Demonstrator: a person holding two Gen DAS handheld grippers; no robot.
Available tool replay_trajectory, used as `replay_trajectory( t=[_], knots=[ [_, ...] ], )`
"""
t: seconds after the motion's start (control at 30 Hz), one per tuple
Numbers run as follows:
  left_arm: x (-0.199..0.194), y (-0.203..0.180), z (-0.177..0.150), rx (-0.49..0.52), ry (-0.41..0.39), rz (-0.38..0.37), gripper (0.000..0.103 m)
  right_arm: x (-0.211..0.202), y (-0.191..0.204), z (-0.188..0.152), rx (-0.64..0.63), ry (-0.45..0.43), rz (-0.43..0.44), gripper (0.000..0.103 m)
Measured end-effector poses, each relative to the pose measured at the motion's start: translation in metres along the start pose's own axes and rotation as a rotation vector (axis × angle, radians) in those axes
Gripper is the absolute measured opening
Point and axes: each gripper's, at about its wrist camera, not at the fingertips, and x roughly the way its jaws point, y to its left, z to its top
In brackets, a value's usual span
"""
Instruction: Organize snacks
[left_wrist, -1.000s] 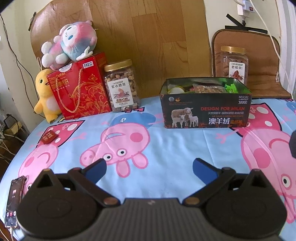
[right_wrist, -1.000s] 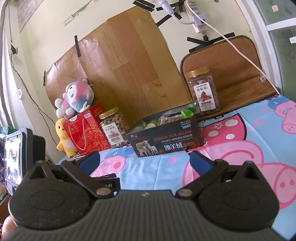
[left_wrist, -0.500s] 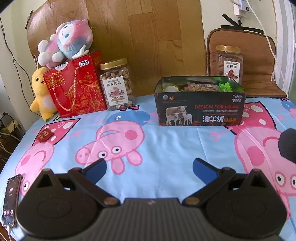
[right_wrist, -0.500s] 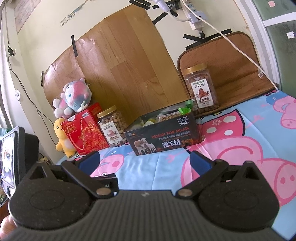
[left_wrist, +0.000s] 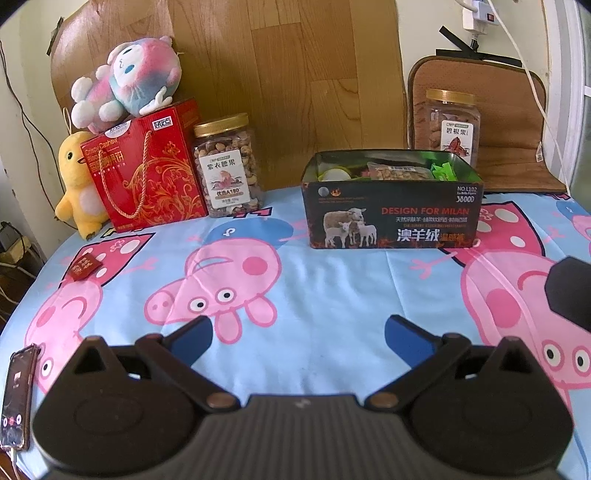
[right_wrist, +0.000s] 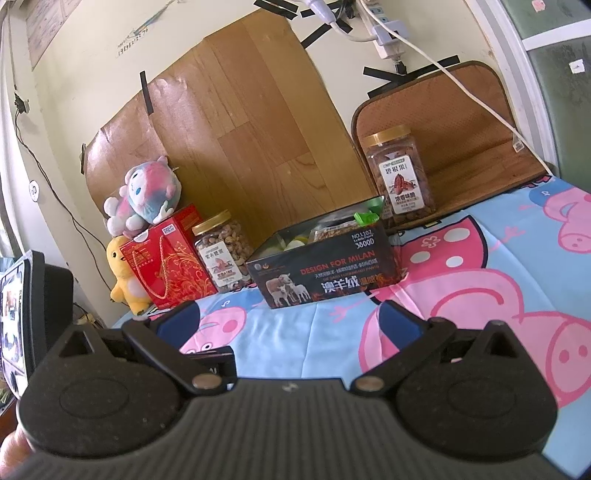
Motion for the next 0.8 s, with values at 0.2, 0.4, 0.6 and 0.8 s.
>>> replay_trajectory(
  t=[0.2, 0.4, 0.6, 0.8],
  knots=[
    [-0.0008, -0.0009, -0.0007, 0.001, -0.002, -0.001, 0.103, 0.0000, 0.0005, 0.0000, 0.001, -0.001, -0.001, 0.103],
    [-0.0022, -0.0019, -0.0005, -0.001, -0.005, -0.003, 0.103, -0.0004, 0.0003, -0.0003, 0.001, -0.002, -0.001, 0.103],
    [-0.0028, -0.0023, -0.0003, -0.001, -0.003, -0.006, 0.103, -0.0005, 0.0009, -0.0004, 0.002, -0.002, -0.001, 0.103],
    [-0.0013, -0.0051, -0.0006, 0.006, 0.014, -0.020, 0.103, -0.0008, 0.0013, -0.0002, 0.003, -0.001, 0.000, 0.103]
  ],
)
